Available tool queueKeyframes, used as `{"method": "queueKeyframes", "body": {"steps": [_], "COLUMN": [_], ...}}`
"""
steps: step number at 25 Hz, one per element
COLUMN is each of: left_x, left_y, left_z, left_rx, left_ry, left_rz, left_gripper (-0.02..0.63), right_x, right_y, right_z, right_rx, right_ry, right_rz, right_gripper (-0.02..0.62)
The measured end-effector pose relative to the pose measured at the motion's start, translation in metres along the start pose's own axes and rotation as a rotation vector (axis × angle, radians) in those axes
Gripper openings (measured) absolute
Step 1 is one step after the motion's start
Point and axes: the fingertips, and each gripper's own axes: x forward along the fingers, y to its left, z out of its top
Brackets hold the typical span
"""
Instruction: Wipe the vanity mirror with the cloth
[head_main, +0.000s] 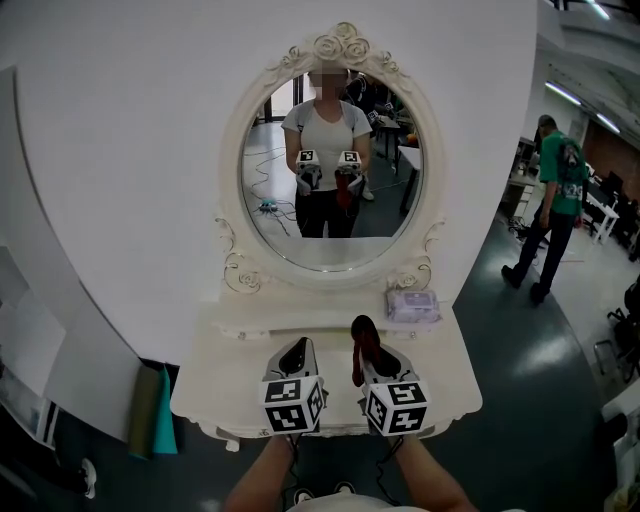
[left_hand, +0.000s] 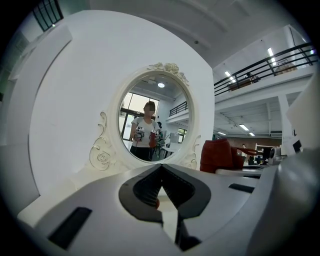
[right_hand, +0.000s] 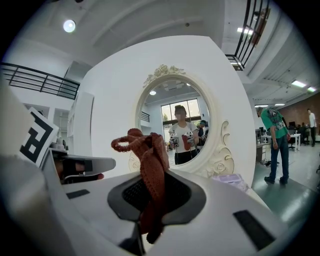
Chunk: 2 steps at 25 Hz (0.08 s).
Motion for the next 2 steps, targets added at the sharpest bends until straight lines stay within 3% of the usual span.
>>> {"method": "queueKeyframes", "body": {"steps": [2], "left_x": [0.0009], "left_y": [-0.002], "left_z": [-0.0001], "left_rx": [-0.002], "left_ry": [0.0], "left_rz": [-0.002], "left_gripper": [0.006], "right_x": [-0.0011], "right_y": [-0.0017], "right_z": [-0.0005], "right_rx": [0.0], "right_ry": [0.002], "right_rz": [-0.003], "right_gripper": [0.057]}}
